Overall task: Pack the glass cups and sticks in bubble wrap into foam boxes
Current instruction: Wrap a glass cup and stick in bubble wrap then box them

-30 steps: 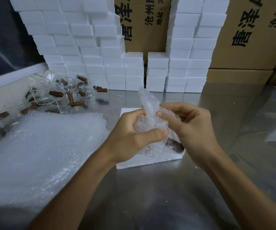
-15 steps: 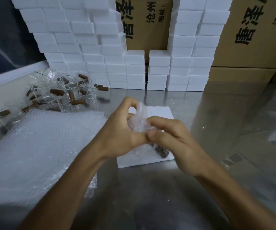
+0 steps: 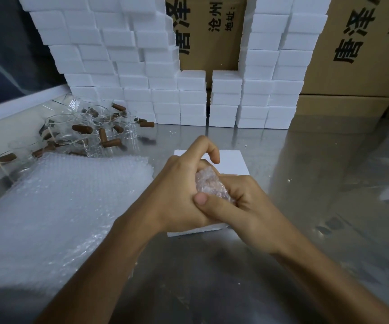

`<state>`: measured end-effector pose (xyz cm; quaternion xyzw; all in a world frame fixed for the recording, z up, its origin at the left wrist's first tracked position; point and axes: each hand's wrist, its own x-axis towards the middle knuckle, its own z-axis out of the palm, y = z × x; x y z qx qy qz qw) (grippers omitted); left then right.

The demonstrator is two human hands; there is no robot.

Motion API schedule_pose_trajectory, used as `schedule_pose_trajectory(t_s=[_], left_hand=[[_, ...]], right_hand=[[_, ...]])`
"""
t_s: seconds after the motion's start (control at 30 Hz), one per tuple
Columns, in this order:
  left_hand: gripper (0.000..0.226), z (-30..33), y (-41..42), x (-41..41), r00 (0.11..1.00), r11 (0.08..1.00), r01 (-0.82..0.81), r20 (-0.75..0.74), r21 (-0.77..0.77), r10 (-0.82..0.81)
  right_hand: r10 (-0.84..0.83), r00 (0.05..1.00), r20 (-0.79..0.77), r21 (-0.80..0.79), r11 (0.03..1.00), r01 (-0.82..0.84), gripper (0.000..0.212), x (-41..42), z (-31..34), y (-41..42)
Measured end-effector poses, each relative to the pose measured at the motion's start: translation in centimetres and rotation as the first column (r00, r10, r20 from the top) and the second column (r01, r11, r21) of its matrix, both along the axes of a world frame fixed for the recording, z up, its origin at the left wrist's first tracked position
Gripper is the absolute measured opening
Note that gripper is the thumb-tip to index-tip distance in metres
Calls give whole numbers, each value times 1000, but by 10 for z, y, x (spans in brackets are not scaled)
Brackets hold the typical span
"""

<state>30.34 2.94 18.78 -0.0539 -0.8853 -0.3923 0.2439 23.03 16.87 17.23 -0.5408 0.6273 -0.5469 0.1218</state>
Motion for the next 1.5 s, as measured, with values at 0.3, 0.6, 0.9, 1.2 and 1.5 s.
schedule_pose_trajectory(t_s=[0.3, 0.6, 0.9, 1.2, 1.5], left_hand=[[58, -3, -6, -3, 998, 954, 18, -62, 301, 1], [63, -4, -4, -3, 996, 968, 54, -79, 245, -35], [55, -11, 0, -6, 998, 969, 48, -48, 240, -37], [60, -11, -3, -8, 994, 759, -91, 11, 645, 110], [51, -1, 0, -6, 991, 612, 10, 73, 790, -111]], right_hand=[[-254, 967, 14, -258, 934, 249, 34, 9, -5, -8], [-132, 988, -82, -164, 980, 117, 36, 5, -1, -6], [-106, 994, -34, -118, 988, 101, 24, 4, -4, -5], [-255, 919, -299, -103, 967, 235, 60, -6, -3, 1], [-398, 893, -209, -190, 913, 362, 51, -16, 2, 4]])
